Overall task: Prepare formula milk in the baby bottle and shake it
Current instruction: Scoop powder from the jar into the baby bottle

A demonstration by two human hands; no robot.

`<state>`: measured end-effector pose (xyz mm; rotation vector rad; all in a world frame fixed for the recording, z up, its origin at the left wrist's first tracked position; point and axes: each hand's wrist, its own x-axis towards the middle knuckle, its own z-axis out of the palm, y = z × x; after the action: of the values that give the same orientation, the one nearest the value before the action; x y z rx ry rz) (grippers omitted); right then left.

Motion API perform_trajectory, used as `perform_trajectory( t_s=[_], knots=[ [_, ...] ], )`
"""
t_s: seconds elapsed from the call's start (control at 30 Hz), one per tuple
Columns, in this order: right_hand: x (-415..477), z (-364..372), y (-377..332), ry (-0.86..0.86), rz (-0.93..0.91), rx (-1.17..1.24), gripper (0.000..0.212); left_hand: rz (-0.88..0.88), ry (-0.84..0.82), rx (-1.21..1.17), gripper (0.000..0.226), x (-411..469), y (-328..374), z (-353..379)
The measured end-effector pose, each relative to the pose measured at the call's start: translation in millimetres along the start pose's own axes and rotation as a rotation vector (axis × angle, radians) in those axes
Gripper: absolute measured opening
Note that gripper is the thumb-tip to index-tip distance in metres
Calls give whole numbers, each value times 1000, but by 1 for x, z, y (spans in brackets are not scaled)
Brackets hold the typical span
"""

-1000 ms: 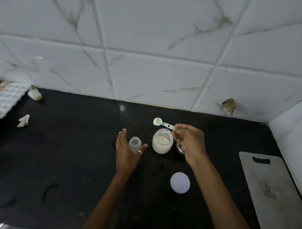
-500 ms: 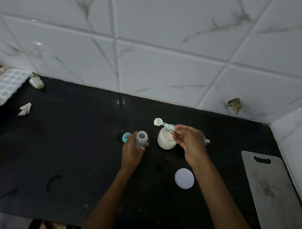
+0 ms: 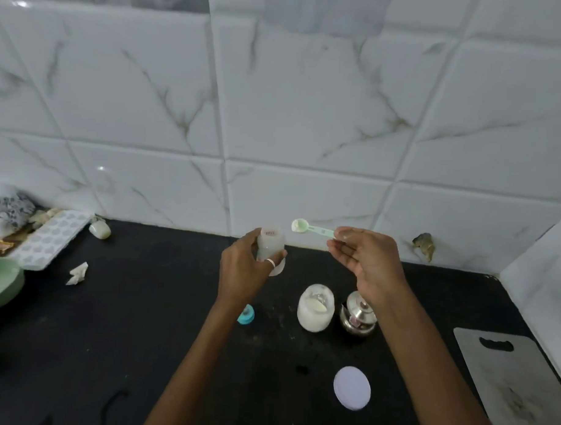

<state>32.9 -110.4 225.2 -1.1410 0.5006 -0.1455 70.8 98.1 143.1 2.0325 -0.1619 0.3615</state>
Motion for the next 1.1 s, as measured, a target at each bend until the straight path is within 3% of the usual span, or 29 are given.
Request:
perform_trajectory(
  t_s=[0.17, 0.4, 0.67, 1.1],
  knots=[
    [-11, 13, -47, -66, -65, 22, 4, 65, 0, -6, 67, 17, 35, -17],
    [-19, 19, -74, -125, -109, -28, 6, 134, 26, 31, 56, 10, 63, -29],
    [-25, 24, -66, -146, -298, -181, 4, 180, 32, 86, 61, 7, 80, -32],
    [-36, 30, -35, -61, -733, -634, 13, 131, 22, 156, 62, 7, 79, -31]
  ],
)
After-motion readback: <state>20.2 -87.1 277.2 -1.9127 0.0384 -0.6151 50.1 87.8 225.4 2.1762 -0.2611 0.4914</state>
